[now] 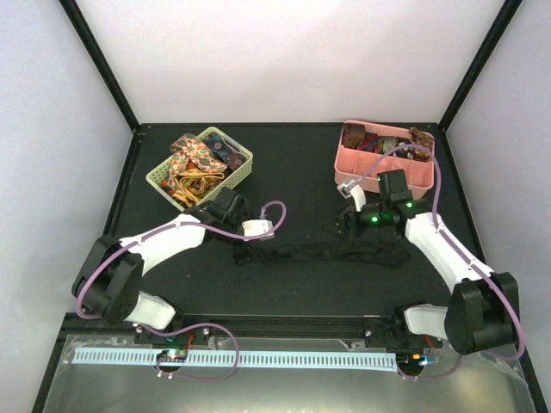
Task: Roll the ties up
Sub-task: Roll the tie at the center of the board.
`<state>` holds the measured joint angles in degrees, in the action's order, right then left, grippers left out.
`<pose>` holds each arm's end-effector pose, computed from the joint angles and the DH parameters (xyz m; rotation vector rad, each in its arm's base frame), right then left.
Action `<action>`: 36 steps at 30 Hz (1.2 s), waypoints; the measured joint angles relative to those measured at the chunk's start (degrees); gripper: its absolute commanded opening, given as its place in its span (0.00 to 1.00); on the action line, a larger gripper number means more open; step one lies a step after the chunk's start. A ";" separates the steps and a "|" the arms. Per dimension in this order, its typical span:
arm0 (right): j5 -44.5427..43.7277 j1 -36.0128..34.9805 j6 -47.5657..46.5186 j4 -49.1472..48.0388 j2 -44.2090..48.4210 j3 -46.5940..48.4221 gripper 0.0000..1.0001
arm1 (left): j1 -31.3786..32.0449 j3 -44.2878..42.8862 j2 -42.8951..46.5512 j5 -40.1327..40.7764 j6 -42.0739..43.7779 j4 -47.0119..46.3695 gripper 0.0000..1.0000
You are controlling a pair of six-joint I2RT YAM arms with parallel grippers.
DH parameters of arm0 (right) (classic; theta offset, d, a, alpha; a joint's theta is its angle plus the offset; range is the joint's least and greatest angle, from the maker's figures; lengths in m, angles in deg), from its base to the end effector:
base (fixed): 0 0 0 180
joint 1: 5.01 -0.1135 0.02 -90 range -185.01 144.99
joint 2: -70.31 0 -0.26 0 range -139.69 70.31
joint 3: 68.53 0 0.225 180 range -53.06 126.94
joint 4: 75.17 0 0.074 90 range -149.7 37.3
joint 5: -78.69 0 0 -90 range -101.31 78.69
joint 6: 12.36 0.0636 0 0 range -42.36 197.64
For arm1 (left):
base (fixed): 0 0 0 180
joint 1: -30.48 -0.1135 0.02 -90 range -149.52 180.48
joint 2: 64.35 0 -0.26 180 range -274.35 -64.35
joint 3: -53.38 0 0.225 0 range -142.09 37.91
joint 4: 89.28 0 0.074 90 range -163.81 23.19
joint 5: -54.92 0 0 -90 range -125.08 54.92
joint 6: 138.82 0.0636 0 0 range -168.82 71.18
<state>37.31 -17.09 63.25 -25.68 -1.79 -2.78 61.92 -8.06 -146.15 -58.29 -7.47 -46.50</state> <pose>0.2138 0.0946 0.2400 -0.8523 2.2045 1.0428 0.2034 -0.1537 0.1744 1.6471 2.0194 -0.4788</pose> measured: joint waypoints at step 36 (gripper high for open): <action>-0.48 -19.08 11.98 -12.61 -33.44 0.83 0.11 | 3.34 3.74 -6.82 1.84 4.42 -2.71 0.46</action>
<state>36.83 -36.17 75.23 -38.29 -35.23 -1.95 65.27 -4.32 -152.97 -56.45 -3.06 -49.21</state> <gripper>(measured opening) 0.107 0.504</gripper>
